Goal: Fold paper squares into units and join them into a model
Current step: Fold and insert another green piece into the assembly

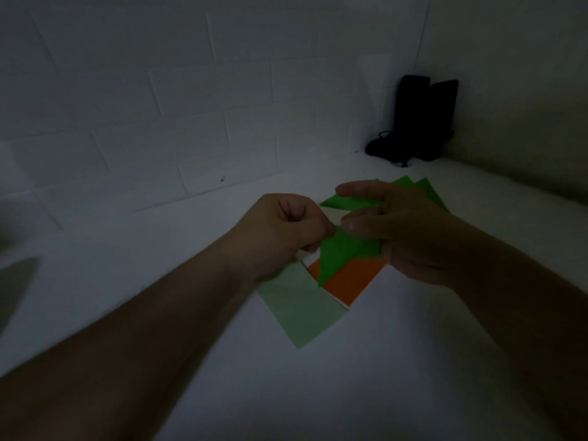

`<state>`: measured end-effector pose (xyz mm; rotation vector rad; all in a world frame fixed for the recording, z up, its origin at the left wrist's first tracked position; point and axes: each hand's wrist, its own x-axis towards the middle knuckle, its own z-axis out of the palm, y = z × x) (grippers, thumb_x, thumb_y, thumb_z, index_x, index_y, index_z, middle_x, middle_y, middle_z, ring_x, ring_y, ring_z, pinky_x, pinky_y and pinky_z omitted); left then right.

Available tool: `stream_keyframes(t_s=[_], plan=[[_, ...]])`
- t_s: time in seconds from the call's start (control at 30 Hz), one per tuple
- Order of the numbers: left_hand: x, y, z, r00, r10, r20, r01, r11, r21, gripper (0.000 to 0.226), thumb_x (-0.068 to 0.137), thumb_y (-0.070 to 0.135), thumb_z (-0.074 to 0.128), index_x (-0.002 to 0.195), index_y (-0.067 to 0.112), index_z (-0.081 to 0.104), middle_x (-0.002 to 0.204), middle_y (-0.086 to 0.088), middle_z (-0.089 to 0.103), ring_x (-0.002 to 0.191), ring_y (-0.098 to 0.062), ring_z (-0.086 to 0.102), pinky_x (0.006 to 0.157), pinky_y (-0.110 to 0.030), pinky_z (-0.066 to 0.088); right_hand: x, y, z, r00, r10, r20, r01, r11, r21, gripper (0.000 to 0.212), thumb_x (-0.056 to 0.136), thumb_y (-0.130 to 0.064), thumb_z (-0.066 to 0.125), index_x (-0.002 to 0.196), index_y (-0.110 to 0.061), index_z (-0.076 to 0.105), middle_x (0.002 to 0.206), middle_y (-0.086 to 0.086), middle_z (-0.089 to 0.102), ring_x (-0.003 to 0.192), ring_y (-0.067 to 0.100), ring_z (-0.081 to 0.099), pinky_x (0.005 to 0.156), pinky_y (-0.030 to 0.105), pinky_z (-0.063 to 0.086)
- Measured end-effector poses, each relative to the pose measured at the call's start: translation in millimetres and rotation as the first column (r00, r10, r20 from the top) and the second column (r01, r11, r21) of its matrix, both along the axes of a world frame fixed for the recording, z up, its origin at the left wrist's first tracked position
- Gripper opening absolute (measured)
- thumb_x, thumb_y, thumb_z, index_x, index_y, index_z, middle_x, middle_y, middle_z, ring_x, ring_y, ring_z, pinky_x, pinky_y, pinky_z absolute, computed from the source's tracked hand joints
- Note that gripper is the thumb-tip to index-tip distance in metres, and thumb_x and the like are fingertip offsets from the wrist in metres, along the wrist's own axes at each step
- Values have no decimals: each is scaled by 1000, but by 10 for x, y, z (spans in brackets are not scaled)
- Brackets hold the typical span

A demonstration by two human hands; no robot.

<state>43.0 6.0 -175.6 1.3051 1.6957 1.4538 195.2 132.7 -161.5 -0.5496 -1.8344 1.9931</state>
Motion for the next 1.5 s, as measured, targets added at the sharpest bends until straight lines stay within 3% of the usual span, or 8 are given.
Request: stream_keyframes(t_s=[0.17, 0.5, 0.7, 0.93, 1.07, 1.2, 1.37, 1.5], plan=[[-46, -9, 21, 1000, -4, 4, 4, 1000, -5, 27, 91, 4, 71, 64, 11, 69, 63, -8, 64, 60, -17, 57, 63, -28, 47, 9, 20, 8, 1000, -16, 14, 16, 1000, 9, 64, 62, -5, 73, 124, -16, 60, 92, 17, 77, 95, 33, 75, 90, 49, 58], [-65, -9, 14, 1000, 6, -7, -6, 999, 50, 29, 87, 1, 75, 63, 17, 71, 63, -3, 66, 63, -15, 58, 64, -27, 47, 8, 33, 25, 998, -64, 28, 64, 998, 23, 60, 59, -6, 74, 116, -16, 59, 59, 3, 66, 62, 15, 70, 69, 34, 56], [-92, 5, -3, 999, -28, 25, 27, 999, 32, 19, 77, 19, 76, 59, 16, 68, 60, -5, 62, 62, -19, 53, 69, -32, 44, 5, 42, 4, 995, -89, 40, 87, 994, 61, 64, 56, -8, 77, 116, -23, 60, 67, 8, 66, 71, 23, 69, 71, 35, 58], [-121, 8, -22, 999, -30, 45, 29, 999, 20, 20, 77, 20, 75, 58, 15, 67, 60, -7, 61, 63, -22, 50, 73, -38, 41, 22, 36, 4, 997, -73, 36, 69, 993, 99, 56, 57, -10, 77, 109, -20, 58, 53, -2, 53, 49, 9, 54, 51, 25, 47], [-153, -7, -9, 996, -58, 69, 57, 998, 16, 25, 80, 19, 75, 57, 15, 65, 58, -7, 58, 61, -22, 48, 70, -34, 42, 39, 86, -5, 998, -64, 12, 63, 995, 80, 65, 58, -8, 75, 119, -21, 58, 56, 1, 57, 55, 12, 60, 60, 30, 55], [-184, -11, 4, 995, -56, 78, 56, 998, 6, 30, 83, 17, 76, 56, 13, 62, 57, -8, 57, 60, -23, 45, 66, -32, 40, 23, 126, -17, 997, -78, -15, 78, 996, 33, 60, 58, -9, 80, 116, -20, 64, 66, 10, 52, 80, 33, 57, 99, 61, 50], [-206, -20, 18, 995, -60, 83, 60, 998, -1, 34, 88, 10, 72, 56, 10, 60, 56, -8, 54, 59, -23, 43, 59, -24, 41, 32, 132, -1, 998, -57, -12, 57, 998, 11, 61, 62, -5, 75, 119, -19, 61, 101, 34, 66, 98, 40, 70, 98, 64, 50], [-228, -5, -11, 993, -67, 92, 66, 998, 18, 33, 89, 6, 71, 59, 7, 59, 56, -9, 55, 57, -18, 46, 60, -19, 45, 25, 175, -52, 998, -51, -36, 52, 998, 34, 57, 59, -9, 79, 114, -19, 64, 79, 19, 57, 91, 38, 64, 97, 64, 50]])
